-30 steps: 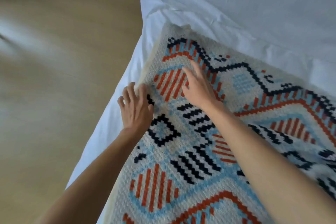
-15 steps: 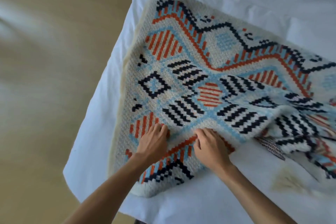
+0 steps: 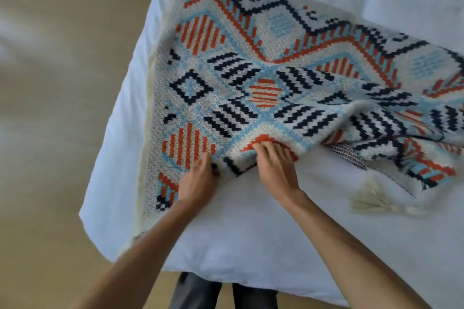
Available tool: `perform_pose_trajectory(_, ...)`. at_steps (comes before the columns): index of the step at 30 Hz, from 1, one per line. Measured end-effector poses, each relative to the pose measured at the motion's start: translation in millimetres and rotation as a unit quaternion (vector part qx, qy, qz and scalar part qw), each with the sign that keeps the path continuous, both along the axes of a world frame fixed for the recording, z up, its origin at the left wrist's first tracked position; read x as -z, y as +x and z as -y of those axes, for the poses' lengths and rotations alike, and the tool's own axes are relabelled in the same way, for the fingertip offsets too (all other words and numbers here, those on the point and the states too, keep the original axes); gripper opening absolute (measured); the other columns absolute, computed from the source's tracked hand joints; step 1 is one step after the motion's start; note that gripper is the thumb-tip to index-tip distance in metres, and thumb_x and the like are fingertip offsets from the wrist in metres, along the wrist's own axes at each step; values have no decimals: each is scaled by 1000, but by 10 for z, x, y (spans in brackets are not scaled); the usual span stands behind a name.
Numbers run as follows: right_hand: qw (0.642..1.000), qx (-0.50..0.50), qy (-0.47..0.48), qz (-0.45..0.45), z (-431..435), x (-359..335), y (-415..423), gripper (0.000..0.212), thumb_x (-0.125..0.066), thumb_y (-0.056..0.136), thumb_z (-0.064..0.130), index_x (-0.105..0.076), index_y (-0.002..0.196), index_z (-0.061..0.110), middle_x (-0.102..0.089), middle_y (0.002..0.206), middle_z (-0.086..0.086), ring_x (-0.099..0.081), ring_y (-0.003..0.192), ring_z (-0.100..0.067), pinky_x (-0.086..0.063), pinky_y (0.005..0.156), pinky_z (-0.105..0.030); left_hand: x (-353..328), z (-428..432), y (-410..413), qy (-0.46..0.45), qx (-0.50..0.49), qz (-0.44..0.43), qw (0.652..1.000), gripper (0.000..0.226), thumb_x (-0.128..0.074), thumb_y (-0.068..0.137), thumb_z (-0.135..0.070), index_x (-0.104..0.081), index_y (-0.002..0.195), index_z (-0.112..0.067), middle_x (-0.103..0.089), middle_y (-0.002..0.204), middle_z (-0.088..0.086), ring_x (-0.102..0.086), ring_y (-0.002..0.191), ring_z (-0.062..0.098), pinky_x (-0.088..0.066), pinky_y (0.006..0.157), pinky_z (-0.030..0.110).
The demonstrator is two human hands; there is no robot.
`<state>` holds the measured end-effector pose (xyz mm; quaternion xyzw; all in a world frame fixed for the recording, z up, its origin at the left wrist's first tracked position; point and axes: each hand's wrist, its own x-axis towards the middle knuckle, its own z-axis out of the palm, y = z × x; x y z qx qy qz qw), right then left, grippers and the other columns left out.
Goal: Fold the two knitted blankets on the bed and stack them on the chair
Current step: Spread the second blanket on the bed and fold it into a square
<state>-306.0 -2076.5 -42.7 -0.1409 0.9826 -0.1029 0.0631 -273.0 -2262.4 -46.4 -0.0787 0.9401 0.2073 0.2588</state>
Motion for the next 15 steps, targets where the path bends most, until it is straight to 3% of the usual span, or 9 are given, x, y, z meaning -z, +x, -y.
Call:
perform_pose_trajectory(2,998,40,-11,-52,-42,-64,-36,16,-66,80,13,-61,95,9,-60,91,-11,-56,82,-29,-46,66,-38,12,182,-209,3,-120,-23,992,25,-38,95,-6,-37,119,-12,-53,79,7,-46,52,16,-30,36,25)
perform_pose_trajectory(4,994,66,-8,-85,-163,-122,-18,10,-63,81,16,-56,85,10,-55,86,-9,-51,78,-28,-40,65,-38,8,305,-342,-22,-127,-29,991,34,-42,92,-4,-35,125,-10,-55,92,12,-48,61,20,-34,41,28)
perform_pose_trajectory(7,985,138,4,-100,-462,-139,50,9,-61,77,7,-54,82,11,-53,86,-10,-49,79,-29,-36,66,-38,7,280,-404,-103,-60,-42,992,46,-49,87,-1,-35,130,-7,-51,112,19,-48,91,30,-47,70,40)
perform_pose_trajectory(9,980,176,17,-96,-648,-112,73,16,-61,70,0,-52,80,9,-52,84,-12,-48,78,-30,-35,66,-38,22,210,-395,-172,-20,-82,981,52,-52,82,2,-37,131,-4,-48,114,20,-45,98,33,-42,81,42)
perform_pose_trajectory(12,992,112,35,-50,-767,-44,83,23,-71,68,3,-57,86,4,-53,86,-15,-53,78,-32,-44,66,-40,65,57,-304,-104,-16,-123,987,29,-47,87,5,-47,115,-1,-54,106,22,-51,85,30,-49,72,42)
perform_pose_trajectory(15,989,126,-76,16,-694,-12,-61,34,-72,73,6,-56,102,0,-54,108,-19,-57,93,-35,-50,69,-38,86,-68,-154,-14,30,-111,993,14,-45,89,-4,-48,102,-6,-52,97,12,-47,76,20,-51,66,36)
